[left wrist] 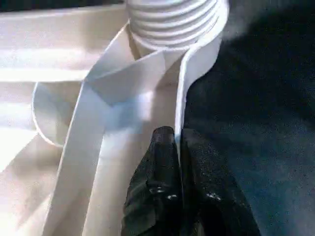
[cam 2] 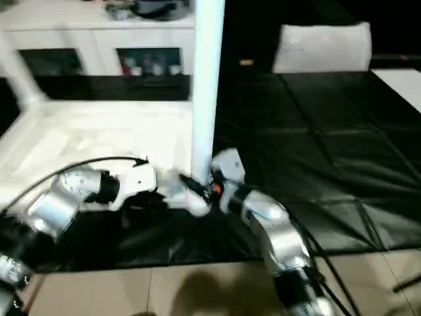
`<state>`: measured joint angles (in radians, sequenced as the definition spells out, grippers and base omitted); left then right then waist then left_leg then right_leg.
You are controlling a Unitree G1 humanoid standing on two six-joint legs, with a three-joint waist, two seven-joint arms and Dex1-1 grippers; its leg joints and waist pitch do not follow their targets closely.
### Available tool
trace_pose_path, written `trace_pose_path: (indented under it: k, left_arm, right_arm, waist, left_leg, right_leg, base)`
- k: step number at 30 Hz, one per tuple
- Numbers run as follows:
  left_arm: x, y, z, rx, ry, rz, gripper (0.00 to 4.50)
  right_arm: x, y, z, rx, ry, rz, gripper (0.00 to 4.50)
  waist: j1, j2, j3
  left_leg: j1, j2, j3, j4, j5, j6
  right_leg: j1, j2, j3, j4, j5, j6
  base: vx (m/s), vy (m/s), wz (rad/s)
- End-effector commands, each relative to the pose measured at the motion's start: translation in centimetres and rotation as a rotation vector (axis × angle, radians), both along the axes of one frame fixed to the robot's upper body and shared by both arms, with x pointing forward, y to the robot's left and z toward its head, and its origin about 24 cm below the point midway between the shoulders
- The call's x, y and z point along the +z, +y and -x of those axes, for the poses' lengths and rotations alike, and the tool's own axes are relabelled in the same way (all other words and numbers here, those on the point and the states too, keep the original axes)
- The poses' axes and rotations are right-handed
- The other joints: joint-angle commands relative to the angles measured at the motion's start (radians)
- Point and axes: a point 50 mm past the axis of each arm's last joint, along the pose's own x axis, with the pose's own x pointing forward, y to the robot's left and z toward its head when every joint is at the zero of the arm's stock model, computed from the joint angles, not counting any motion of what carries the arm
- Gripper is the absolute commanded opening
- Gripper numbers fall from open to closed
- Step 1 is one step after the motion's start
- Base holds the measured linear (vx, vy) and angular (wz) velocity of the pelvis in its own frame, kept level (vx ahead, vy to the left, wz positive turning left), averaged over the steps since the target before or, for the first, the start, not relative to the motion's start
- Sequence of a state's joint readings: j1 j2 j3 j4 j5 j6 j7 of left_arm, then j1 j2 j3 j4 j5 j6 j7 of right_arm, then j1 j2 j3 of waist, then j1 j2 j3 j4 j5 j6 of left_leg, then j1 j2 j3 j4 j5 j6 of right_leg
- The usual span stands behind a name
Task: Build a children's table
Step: Rotate leg to tighten
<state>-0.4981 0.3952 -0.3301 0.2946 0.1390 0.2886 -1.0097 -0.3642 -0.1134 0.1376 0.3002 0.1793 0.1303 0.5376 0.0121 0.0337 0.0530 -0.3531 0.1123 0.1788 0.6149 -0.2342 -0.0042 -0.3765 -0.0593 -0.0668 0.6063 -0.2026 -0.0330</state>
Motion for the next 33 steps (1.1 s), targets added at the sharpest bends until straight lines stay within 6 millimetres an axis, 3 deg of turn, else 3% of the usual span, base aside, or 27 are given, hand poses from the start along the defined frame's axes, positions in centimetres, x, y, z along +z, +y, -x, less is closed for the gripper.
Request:
trace_pose_path:
  k: [1,2,4,6,7,8,9,13,17,21,22,25,29,33]
  left_arm:
    - [0.6,-1.1,0.2,0.027,-0.028,0.06,0.0]
    - [0.6,-1.6,0.5,0.022,-0.024,0.06,0.0]
    - [0.7,-2.1,0.8,0.014,-0.024,0.054,0.0]
    - [0.8,-2.1,0.8,0.011,-0.024,0.051,0.0]
    - [0.8,-2.1,0.8,0.016,-0.026,0.042,0.0]
    - [0.9,-1.8,0.8,0.028,-0.032,0.017,0.0]
    - [1.0,-1.5,0.8,0.046,-0.043,-0.014,0.0]
    - [1.2,-0.8,0.2,0.073,-0.064,-0.043,0.0]
    - [1.4,0.0,-0.3,0.075,-0.081,-0.095,0.0]
    - [1.6,0.2,-0.5,0.078,-0.082,-0.099,0.0]
    - [1.6,0.1,-0.4,0.078,-0.082,-0.098,0.0]
    - [1.8,0.2,-0.5,0.071,-0.085,-0.09,0.0]
    - [2.0,0.2,-0.8,0.04,-0.097,-0.078,0.0]
    - [2.0,0.4,-1.0,0.016,-0.101,-0.077,0.0]
  right_arm:
    - [-2.9,-0.8,0.1,-0.094,0.167,0.045,1.89]
    - [-3.0,-0.6,-0.3,-0.119,0.178,0.046,1.89]
    - [-2.9,-0.4,-0.7,-0.134,0.185,0.044,1.89]
    - [-2.9,-0.3,-0.7,-0.135,0.186,0.042,1.89]
    - [-2.8,-0.1,-0.8,-0.133,0.187,0.037,1.89]
    - [-2.7,0.2,-0.8,-0.124,0.184,0.034,1.89]
    - [-2.6,0.5,-0.9,-0.114,0.182,0.031,1.89]
    - [-2.7,0.6,-0.9,-0.106,0.183,0.035,1.89]
    - [-2.8,0.4,-0.9,-0.107,0.182,0.039,1.89]
    - [-2.7,0.5,-1.0,-0.094,0.184,0.026,1.89]
    - [-2.7,0.5,-1.0,-0.09,0.185,0.024,2.24]
    - [-2.7,0.6,-0.9,-0.07,0.187,0.015,2.63]
    - [-2.8,0.3,-0.7,-0.051,0.182,0.018,2.93]
    - [-2.7,-0.2,-0.5,-0.034,0.172,0.017,3.26]
  waist:
    - [0.004,0.0,-0.052]
    - [-0.001,-0.002,-0.058]
    - [-0.003,-0.002,-0.062]
    - [-0.002,-0.005,-0.059]
    - [0.002,-0.004,-0.055]
    - [0.005,0.002,-0.052]
    - [0.001,0.0,-0.049]
    - [0.0,-0.001,-0.047]
    - [-0.002,-0.002,-0.05]
    - [-0.001,0.0,-0.048]
    - [0.0,0.002,-0.048]
    - [0.0,0.004,-0.05]
    - [0.007,0.004,-0.057]
    - [0.014,0.005,-0.055]
  left_leg:
    - [-0.009,0.128,-0.066,-0.098,-0.185,-0.008]
    - [-0.014,0.129,-0.064,-0.093,-0.107,0.019]
    - [-0.017,0.124,-0.06,-0.083,-0.025,0.072]
    - [-0.019,0.122,-0.056,-0.08,-0.018,0.108]
    - [-0.015,0.124,-0.053,-0.08,-0.056,0.11]
    - [-0.013,0.128,-0.055,-0.084,-0.093,0.094]
    - [-0.012,0.133,-0.057,-0.09,-0.13,0.073]
    - [-0.007,0.132,-0.06,-0.094,-0.192,0.027]
    - [-0.008,0.132,-0.059,-0.094,-0.164,0.027]
    - [-0.008,0.13,-0.058,-0.093,-0.176,0.028]
    - [-0.009,0.131,-0.059,-0.093,-0.175,0.026]
    - [-0.008,0.133,-0.059,-0.094,-0.166,0.025]
    - [-0.01,0.13,-0.056,-0.086,-0.107,0.045]
    - [-0.007,0.131,-0.055,-0.087,-0.106,0.053]
  right_leg:
    - [0.036,-0.134,0.084,-0.078,-0.231,-0.227]
    - [0.04,-0.13,0.081,-0.064,-0.098,-0.251]
    - [0.043,-0.127,0.074,-0.054,0.033,-0.274]
    - [0.043,-0.13,0.071,-0.057,0.044,-0.286]
    - [0.041,-0.132,0.071,-0.066,-0.017,-0.281]
    - [0.04,-0.131,0.07,-0.072,-0.09,-0.272]
    - [0.039,-0.126,0.069,-0.075,-0.147,-0.262]
    - [0.034,-0.126,0.074,-0.081,-0.245,-0.237]
    - [0.035,-0.124,0.074,-0.072,-0.173,-0.247]
    - [0.035,-0.127,0.075,-0.077,-0.192,-0.25]
    - [0.036,-0.128,0.074,-0.076,-0.194,-0.248]
    - [0.036,-0.125,0.074,-0.072,-0.162,-0.253]
    - [0.041,-0.126,0.072,-0.064,-0.061,-0.271]
    - [0.04,-0.125,0.071,-0.063,-0.055,-0.271]
  base:
    - [0.054,0.006,0.0]
    - [0.054,0.006,0.0]
    - [0.0,0.0,0.0]
    - [0.0,0.0,0.0]
    - [0.0,0.0,0.0]
    - [0.0,0.0,0.0]
    - [0.0,0.0,0.0]
    - [0.0,0.0,0.0]
    - [0.0,0.0,0.0]
    - [0.0,0.0,0.0]
    - [0.0,0.0,0.0]
    - [0.0,0.0,0.0]
    - [0.0,0.0,0.0]
    - [0.0,0.0,0.0]
